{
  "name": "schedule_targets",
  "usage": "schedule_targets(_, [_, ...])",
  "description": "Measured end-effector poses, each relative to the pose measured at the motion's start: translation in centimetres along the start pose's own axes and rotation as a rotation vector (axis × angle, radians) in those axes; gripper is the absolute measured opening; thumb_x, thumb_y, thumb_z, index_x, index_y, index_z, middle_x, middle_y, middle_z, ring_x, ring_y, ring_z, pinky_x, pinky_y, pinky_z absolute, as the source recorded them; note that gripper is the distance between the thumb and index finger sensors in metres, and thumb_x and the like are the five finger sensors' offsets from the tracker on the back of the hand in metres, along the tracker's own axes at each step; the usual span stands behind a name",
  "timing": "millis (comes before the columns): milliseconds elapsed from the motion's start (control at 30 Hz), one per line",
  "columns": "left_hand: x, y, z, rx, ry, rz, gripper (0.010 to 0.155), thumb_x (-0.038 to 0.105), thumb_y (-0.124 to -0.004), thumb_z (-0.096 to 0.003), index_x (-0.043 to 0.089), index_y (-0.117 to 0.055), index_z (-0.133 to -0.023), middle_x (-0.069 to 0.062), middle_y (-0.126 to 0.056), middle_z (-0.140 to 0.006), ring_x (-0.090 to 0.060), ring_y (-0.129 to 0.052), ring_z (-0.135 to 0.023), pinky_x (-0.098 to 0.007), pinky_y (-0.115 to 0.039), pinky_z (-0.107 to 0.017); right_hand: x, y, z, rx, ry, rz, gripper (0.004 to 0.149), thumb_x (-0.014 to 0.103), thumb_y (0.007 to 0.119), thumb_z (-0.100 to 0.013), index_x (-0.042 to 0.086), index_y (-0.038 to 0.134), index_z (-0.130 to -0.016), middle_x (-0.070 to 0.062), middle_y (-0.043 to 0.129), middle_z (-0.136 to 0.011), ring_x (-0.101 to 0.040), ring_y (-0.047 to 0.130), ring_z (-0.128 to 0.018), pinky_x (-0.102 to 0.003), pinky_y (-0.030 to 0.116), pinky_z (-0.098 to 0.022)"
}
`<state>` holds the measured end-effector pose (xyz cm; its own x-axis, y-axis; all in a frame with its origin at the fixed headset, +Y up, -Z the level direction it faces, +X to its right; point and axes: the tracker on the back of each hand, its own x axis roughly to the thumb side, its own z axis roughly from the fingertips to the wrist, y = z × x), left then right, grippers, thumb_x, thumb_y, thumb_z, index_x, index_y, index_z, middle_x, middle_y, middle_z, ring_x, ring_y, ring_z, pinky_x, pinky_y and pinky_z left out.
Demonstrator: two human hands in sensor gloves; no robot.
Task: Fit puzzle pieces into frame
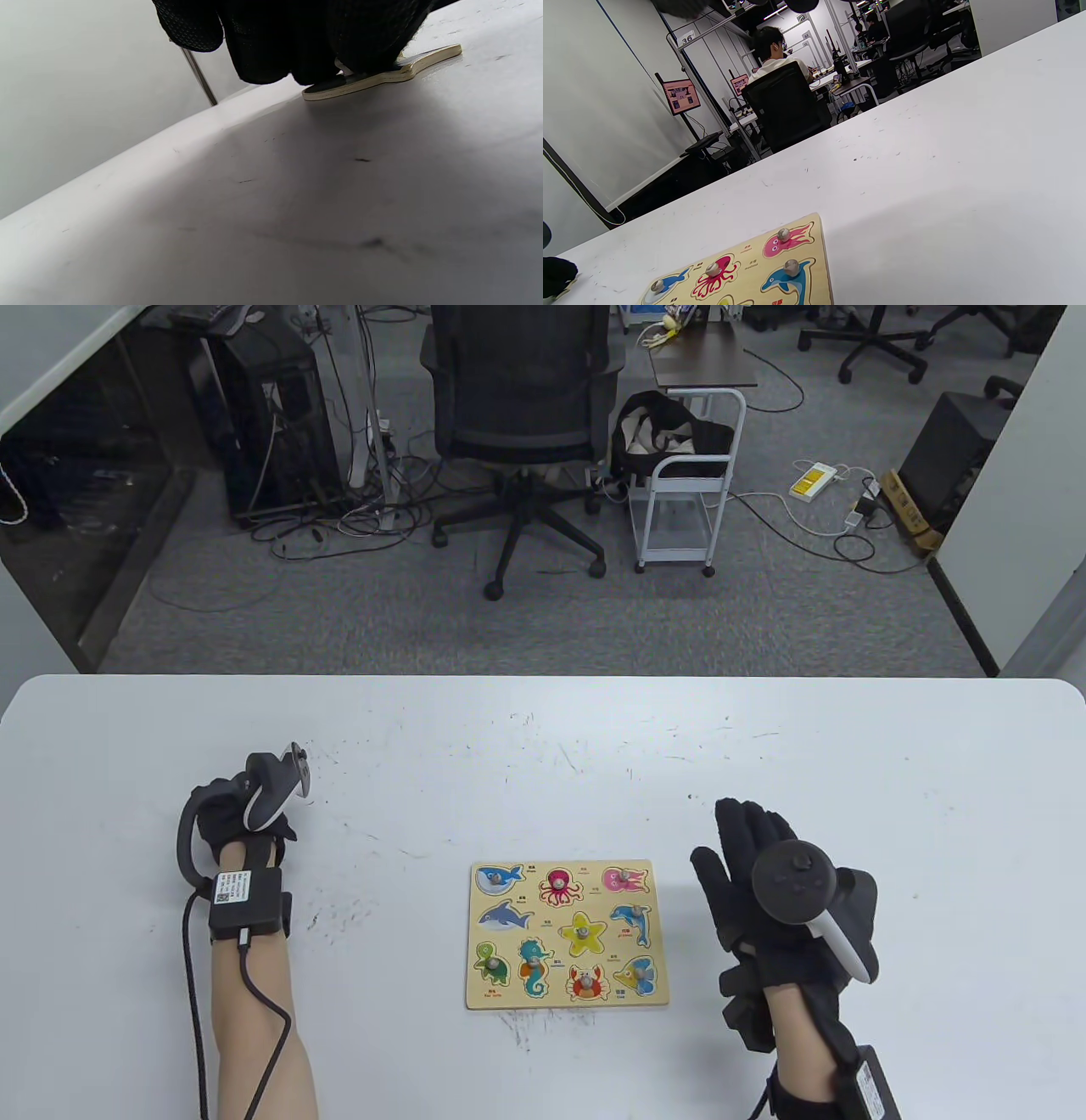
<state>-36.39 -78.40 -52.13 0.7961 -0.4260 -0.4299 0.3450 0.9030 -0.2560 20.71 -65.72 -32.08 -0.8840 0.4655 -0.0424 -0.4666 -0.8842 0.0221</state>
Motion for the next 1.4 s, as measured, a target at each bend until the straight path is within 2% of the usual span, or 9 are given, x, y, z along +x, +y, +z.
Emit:
schedule_targets(233, [-0.1, 0.2, 0.3, -0.002, 0.003, 0.004, 0.047, 0.048, -0.083, -0.0476, 0.053, -0.075, -0.094, 0.023, -0.089, -0.1, -0.007, -0.089, -0.097, -0.042, -0.072, -0.08, 0.0, 0.0, 0.0, 0.002, 0.003, -0.006, 0.068, 0.055, 0.068, -0.05, 0.03, 0.047, -0.111, -0.003, 0.048, -0.119, -0.04, 0.046, -0.111, -0.061, 0.037, -0.08])
schedule_targets(533, [0.0, 0.2, 0.2, 0.055, 0.007, -0.004, 0.043, 0.048, -0.084, -0.0463, 0.052, -0.079, -0.089, 0.022, -0.094, -0.094, -0.007, -0.092, -0.093, -0.041, -0.073, -0.079, 0.0, 0.0, 0.0, 0.005, -0.001, -0.003, 0.068, 0.055, 0.068, -0.05, 0.03, 0.047, -0.111, -0.003, 0.048, -0.119, -0.04, 0.046, -0.111, -0.061, 0.037, -0.08])
schedule_targets(867, [-0.6, 2.6, 2.4, 0.172, -0.044, 0.042, 0.043, 0.05, -0.085, -0.0441, 0.048, -0.083, -0.087, 0.02, -0.098, -0.089, -0.009, -0.096, -0.087, -0.042, -0.076, -0.075, 0.0, 0.0, 0.0, 0.009, -0.015, -0.021, 0.068, 0.055, 0.068, -0.051, 0.03, 0.047, -0.111, -0.003, 0.049, -0.119, -0.04, 0.046, -0.111, -0.061, 0.037, -0.08])
schedule_targets(1133, [0.9, 6.9, 6.7, 0.319, -0.153, 0.038, 0.042, 0.052, -0.085, -0.0431, 0.046, -0.085, -0.085, 0.018, -0.1, -0.086, -0.009, -0.099, -0.084, -0.043, -0.077, -0.073, -0.1, -0.3, 0.2, 0.005, -0.048, -0.051, 0.068, 0.055, 0.068, -0.05, 0.03, 0.048, -0.11, -0.004, 0.05, -0.119, -0.04, 0.047, -0.111, -0.061, 0.038, -0.08])
schedule_targets(1400, [3.4, 10.6, 13.6, 0.387, -0.27, 0.116, 0.042, 0.053, -0.084, -0.0435, 0.047, -0.085, -0.085, 0.018, -0.1, -0.085, -0.009, -0.099, -0.083, -0.043, -0.077, -0.073, 0.2, -0.5, 0.7, -0.021, -0.066, -0.029, 0.067, 0.055, 0.068, -0.05, 0.03, 0.049, -0.11, -0.003, 0.05, -0.119, -0.04, 0.047, -0.111, -0.062, 0.038, -0.08])
